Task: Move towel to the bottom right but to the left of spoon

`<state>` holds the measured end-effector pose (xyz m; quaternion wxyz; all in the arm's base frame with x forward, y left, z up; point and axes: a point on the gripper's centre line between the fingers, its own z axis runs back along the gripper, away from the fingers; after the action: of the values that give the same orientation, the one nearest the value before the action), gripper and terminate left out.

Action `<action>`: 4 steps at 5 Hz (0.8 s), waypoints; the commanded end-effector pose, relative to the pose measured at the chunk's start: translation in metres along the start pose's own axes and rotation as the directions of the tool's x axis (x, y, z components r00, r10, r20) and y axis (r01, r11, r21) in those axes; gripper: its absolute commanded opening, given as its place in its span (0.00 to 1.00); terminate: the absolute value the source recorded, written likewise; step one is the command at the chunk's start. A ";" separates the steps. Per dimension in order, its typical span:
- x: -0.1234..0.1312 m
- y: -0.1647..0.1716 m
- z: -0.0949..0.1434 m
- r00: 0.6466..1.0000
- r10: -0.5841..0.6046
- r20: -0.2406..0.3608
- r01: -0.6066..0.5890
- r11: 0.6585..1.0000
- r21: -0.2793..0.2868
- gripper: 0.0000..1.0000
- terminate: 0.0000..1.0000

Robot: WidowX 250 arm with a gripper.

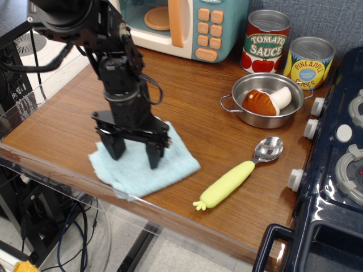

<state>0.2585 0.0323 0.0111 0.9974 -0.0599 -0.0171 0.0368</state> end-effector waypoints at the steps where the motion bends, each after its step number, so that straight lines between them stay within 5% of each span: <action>1: -0.002 -0.005 0.020 0.998 -0.045 0.048 0.047 0.999 -0.026 1.00 0.00; 4: 0.014 -0.005 0.049 0.990 -0.016 0.139 0.023 0.998 -0.050 1.00 0.00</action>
<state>0.2746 0.0189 0.0428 0.9938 -0.0890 -0.0582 0.0316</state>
